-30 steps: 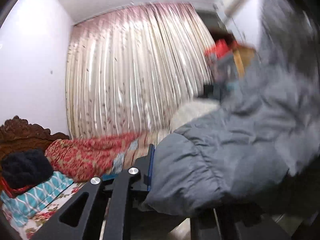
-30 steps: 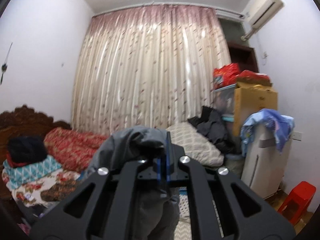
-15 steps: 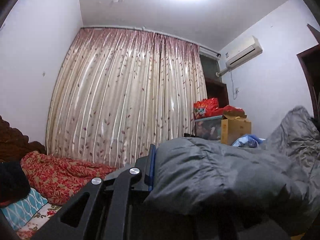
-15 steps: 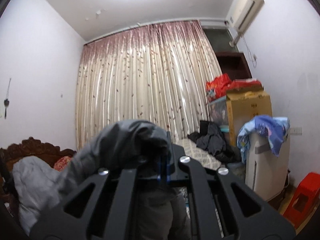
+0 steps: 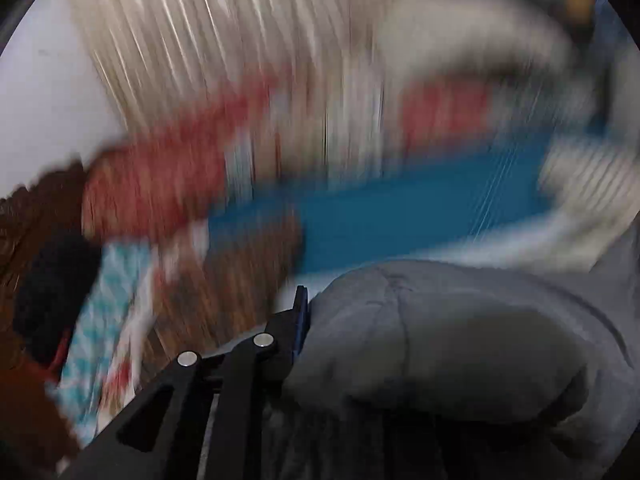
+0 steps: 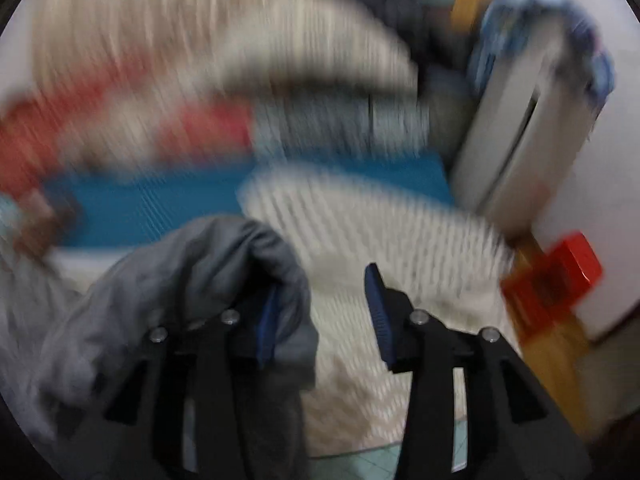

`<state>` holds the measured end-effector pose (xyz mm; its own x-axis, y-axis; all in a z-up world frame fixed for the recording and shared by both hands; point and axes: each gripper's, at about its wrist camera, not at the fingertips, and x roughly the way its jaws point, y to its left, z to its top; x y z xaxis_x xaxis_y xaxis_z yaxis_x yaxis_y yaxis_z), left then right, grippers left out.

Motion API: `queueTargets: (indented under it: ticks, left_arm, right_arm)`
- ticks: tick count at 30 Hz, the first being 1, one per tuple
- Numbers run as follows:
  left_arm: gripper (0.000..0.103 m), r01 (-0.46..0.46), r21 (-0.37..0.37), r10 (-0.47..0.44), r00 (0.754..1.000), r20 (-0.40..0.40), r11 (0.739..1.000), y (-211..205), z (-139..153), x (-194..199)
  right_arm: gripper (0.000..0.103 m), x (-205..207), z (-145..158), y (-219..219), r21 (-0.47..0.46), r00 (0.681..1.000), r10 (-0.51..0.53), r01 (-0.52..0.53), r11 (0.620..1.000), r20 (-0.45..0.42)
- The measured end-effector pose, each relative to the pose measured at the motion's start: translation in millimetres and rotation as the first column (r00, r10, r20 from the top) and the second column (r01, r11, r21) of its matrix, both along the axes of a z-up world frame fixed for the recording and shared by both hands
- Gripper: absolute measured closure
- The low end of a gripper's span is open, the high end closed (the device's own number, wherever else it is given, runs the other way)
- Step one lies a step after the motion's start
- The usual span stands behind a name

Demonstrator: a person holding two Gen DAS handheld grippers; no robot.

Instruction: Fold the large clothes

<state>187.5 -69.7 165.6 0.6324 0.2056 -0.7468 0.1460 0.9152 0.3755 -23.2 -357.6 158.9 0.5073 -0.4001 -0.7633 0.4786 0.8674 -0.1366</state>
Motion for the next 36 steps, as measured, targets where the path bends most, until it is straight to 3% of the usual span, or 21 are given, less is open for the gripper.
queueTargets:
  ticks: [2,4,7,9,12,15,17,20,22,25,27,30,32,35,36]
  left_arm:
    - [0.085,-0.061,-0.033,0.055,0.988,-0.147,0.998,17.4,-62.2,6.2]
    - [0.085,-0.068,-0.054,0.058,0.985,-0.161,0.996,29.3,-81.3,1.6]
    - [0.085,-0.007,-0.106,-0.005,0.993,-0.115,0.994,46.0,-77.3,-20.0]
    - [0.085,0.050,-0.166,-0.064,0.995,-0.080,0.985,56.0,-66.5,-43.2]
    - [0.089,0.121,-0.212,-0.140,0.988,-0.073,0.970,64.3,-65.1,-63.2]
    - [0.091,0.181,-0.286,-0.225,0.966,-0.127,0.941,78.5,-63.4,-82.8]
    - [0.091,0.192,-0.342,-0.253,0.957,-0.144,0.920,91.8,-59.0,-95.5]
    - [0.091,0.157,-0.389,-0.212,0.972,-0.101,0.908,117.8,-43.5,-102.5]
    - [0.091,0.108,-0.435,-0.149,0.987,-0.060,0.894,135.0,-30.4,-102.4]
    - [0.091,0.086,-0.480,-0.100,0.995,-0.003,0.873,138.1,-15.5,-99.2]
    - [0.091,0.111,-0.471,-0.122,0.993,0.008,0.875,121.0,-16.2,-94.7]
    - [0.091,0.166,-0.460,-0.202,0.979,-0.030,0.872,82.7,-34.5,-79.5]
    - [0.091,0.201,-0.421,-0.246,0.968,-0.054,0.884,53.4,-53.6,-65.2]
    - [0.091,0.202,-0.381,-0.256,0.962,-0.096,0.902,18.3,-82.3,-32.9]
    - [0.091,0.185,-0.365,-0.241,0.964,-0.112,0.912,8.4,-93.1,-18.5]
  right_arm:
    - [0.064,-12.5,-36.1,6.6,0.110,0.998,0.050,-0.053,0.992,0.033]
    - [0.064,-31.5,-42.3,22.1,0.104,0.988,0.137,-0.145,0.984,0.075]
    - [0.064,-52.3,-37.2,50.9,0.083,0.944,0.317,-0.324,0.942,0.089]
    - [0.064,-55.8,-34.6,78.4,0.159,0.873,0.479,-0.487,0.859,0.087]
    - [0.064,-37.1,-56.7,102.7,0.298,0.815,0.579,-0.557,0.775,0.015]
    - [0.064,-2.4,-92.7,121.7,0.467,0.761,0.646,-0.550,0.692,-0.061]
    - [0.064,32.8,-97.2,129.3,0.499,0.750,0.660,-0.561,0.660,-0.030]
    - [0.064,110.9,-76.8,127.7,0.485,0.802,0.590,-0.555,0.676,0.094]
    - [0.064,156.9,-67.2,121.5,0.467,0.851,0.493,-0.516,0.718,0.182]
    - [0.064,211.2,-66.0,106.6,0.480,0.915,0.341,-0.404,0.778,0.217]
    - [0.064,222.9,-65.6,99.6,0.508,0.925,0.297,-0.378,0.774,0.236]
    - [0.062,193.5,-51.6,78.7,0.515,0.899,0.302,-0.430,0.742,0.317]
    - [0.058,158.7,-45.7,55.2,0.507,0.887,0.296,-0.449,0.736,0.355]
    - [0.058,113.6,-35.8,4.9,0.432,0.898,0.263,-0.405,0.806,0.352]
    - [0.058,103.6,-35.6,-19.0,0.403,0.916,0.229,-0.356,0.843,0.331]
